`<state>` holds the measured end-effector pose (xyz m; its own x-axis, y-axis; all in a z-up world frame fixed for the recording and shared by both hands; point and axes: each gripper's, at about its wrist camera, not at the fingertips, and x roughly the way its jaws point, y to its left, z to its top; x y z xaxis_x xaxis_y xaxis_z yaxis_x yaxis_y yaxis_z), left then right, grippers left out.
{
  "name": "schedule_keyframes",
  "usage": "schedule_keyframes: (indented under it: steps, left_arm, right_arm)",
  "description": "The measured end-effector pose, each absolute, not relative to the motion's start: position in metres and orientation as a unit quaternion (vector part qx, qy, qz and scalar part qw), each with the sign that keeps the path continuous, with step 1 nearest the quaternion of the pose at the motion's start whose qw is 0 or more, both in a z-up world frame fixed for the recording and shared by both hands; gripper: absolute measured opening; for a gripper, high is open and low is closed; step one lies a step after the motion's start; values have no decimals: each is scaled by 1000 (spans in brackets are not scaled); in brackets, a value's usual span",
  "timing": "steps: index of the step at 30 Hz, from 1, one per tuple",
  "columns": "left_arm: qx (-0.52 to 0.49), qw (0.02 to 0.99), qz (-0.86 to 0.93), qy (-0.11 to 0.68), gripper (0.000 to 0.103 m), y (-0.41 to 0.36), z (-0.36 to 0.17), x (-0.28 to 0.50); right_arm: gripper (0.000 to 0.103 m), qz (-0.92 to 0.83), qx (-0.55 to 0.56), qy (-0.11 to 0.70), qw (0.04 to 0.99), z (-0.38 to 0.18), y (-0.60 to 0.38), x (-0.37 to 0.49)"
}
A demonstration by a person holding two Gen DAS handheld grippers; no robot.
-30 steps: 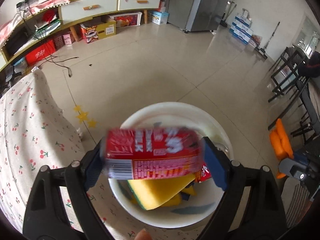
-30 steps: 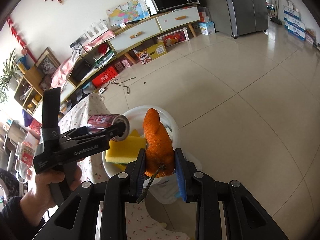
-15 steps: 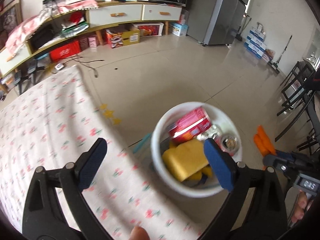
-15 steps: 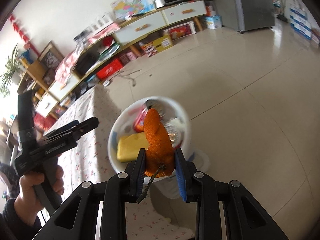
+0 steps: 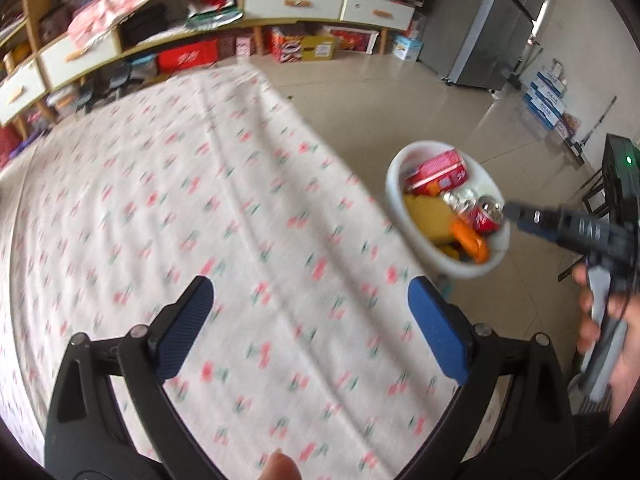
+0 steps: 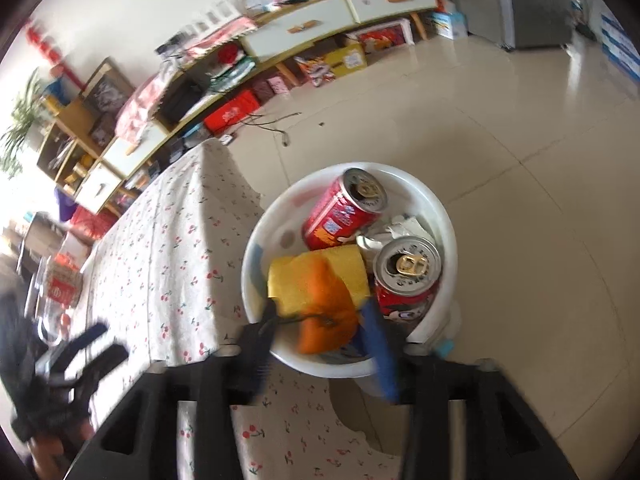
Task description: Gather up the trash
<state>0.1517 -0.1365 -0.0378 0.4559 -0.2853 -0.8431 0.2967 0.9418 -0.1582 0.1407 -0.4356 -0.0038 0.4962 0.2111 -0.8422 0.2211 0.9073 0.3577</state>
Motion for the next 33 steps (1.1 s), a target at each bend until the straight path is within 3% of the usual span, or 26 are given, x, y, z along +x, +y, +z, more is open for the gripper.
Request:
schedule_keyframes:
  steps: [9, 24, 33]
  left_arm:
    - [-5, 852, -139, 504, 97, -90, -27, 102]
    - [-1, 911, -62, 409, 98, -30, 36, 15]
    - [1, 924, -28, 382, 101, -21, 38, -12]
  right_arm:
    - [72, -36, 188, 474, 859, 27, -418, 106]
    - [100, -64, 77, 385, 917, 113, -322, -17]
    - [102, -74, 3, 336, 939, 122, -258, -65]
